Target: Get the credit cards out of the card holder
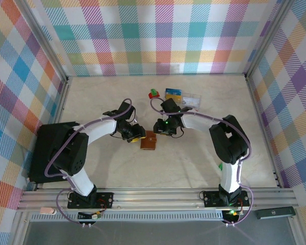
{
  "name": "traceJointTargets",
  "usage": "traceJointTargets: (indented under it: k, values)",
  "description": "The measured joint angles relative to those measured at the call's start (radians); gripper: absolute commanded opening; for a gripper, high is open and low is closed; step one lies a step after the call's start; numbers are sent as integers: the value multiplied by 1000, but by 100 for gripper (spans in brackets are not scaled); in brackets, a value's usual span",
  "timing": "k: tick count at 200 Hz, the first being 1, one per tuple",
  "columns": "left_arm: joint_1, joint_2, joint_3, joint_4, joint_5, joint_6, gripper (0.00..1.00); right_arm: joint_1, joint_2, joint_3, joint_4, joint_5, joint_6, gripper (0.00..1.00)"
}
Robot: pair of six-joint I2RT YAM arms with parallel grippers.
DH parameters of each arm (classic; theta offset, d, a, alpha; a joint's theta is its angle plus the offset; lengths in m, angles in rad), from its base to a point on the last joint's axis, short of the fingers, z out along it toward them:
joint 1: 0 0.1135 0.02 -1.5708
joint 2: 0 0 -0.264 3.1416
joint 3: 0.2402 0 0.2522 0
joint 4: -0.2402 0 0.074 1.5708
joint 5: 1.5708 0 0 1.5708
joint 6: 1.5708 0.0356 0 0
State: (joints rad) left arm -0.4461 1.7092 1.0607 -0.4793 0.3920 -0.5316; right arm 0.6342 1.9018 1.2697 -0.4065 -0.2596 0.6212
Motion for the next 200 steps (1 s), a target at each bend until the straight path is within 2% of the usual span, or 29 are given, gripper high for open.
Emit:
traceJointTargets:
  k: [80, 200]
  values:
    - [0, 53, 0, 25, 17, -30, 47, -1, -11, -70, 9, -117, 29, 34]
    - [0, 98, 2, 37, 113, -22, 49, -1, 60, -31, -24, -101, 28, 31]
